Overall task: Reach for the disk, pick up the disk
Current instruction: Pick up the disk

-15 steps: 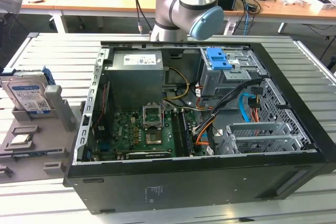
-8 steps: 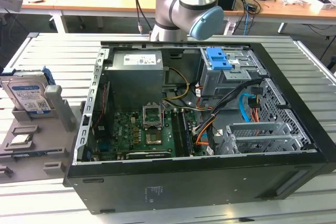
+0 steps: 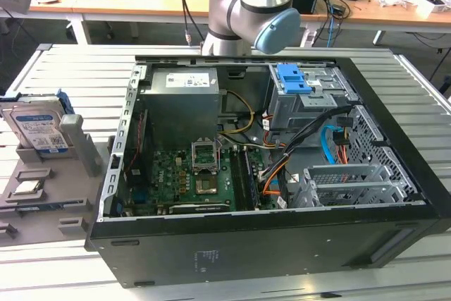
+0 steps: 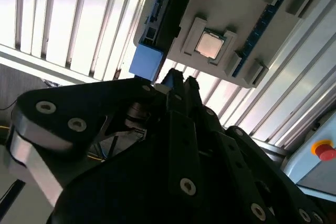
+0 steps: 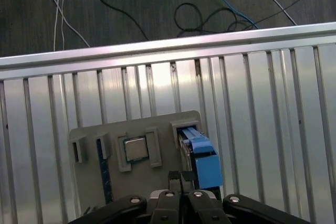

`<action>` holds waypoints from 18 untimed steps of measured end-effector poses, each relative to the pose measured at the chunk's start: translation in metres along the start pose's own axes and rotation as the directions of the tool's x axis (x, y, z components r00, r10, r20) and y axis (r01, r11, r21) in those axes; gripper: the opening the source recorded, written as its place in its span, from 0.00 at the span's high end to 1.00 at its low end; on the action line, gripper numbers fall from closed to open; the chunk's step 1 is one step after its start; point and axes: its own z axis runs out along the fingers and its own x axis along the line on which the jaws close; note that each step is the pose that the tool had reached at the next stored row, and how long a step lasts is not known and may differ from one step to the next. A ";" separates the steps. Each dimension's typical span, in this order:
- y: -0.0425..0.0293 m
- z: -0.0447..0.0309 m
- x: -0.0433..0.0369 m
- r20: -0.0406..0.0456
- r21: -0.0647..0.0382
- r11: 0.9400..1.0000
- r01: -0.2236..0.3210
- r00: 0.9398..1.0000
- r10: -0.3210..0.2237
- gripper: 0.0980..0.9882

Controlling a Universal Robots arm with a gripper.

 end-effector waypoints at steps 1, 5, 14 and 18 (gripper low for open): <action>0.0000 0.0000 0.0000 0.000 0.000 1.000 0.001 1.000 -0.001 0.78; 0.0000 0.0000 0.0000 0.000 0.000 1.000 0.002 1.000 -0.002 0.71; 0.0003 0.0016 -0.0085 -0.002 0.000 0.999 0.046 0.999 -0.046 0.50; 0.0005 0.0054 -0.0132 -0.003 0.000 0.997 0.080 0.997 -0.080 0.50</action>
